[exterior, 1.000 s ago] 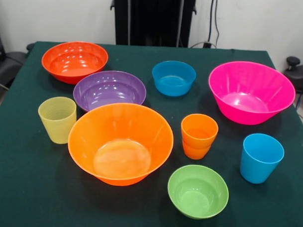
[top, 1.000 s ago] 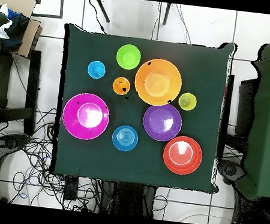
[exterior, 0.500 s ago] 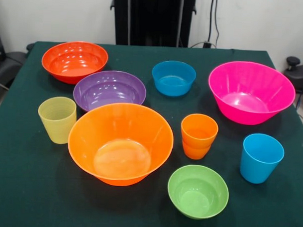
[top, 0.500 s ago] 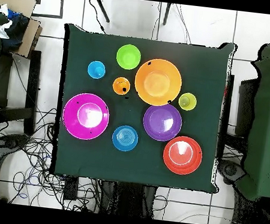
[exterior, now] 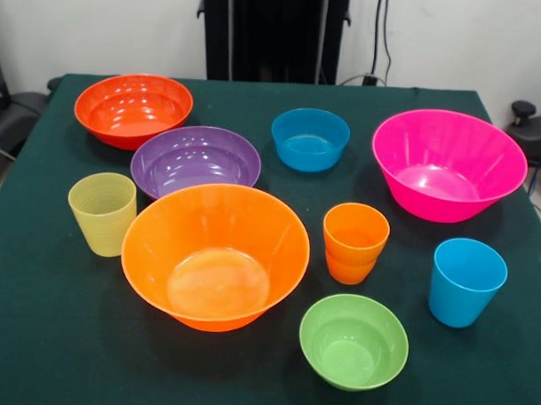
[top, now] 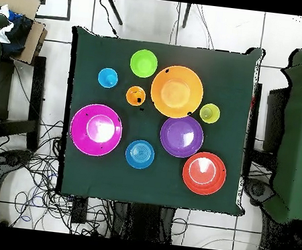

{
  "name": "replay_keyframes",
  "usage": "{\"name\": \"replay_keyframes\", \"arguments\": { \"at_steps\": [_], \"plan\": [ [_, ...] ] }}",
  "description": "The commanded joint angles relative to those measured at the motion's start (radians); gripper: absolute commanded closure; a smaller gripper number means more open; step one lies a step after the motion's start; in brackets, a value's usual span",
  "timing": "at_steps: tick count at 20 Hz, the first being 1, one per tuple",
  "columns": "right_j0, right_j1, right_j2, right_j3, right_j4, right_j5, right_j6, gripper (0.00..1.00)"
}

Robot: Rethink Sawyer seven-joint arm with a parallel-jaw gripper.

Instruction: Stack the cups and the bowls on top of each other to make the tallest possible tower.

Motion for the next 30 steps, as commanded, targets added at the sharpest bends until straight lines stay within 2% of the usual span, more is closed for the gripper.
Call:
{"name": "replay_keyframes", "arguments": {
  "at_steps": [1, 11, 19, 25, 30],
  "plan": [
    [-0.01, 0.0, 0.132, 0.08, -0.067, 0.002, 0.171, 1.0],
    [-0.019, 0.009, 0.128, 0.064, -0.082, 0.027, 0.159, 1.0],
    [-0.04, 0.013, 0.127, 0.021, -0.127, 0.142, 0.088, 1.0],
    [-0.057, -0.028, 0.198, 0.078, -0.136, 0.098, -0.007, 1.0],
    [-0.061, -0.048, 0.217, 0.091, -0.167, 0.095, -0.012, 1.0]
  ]
}}
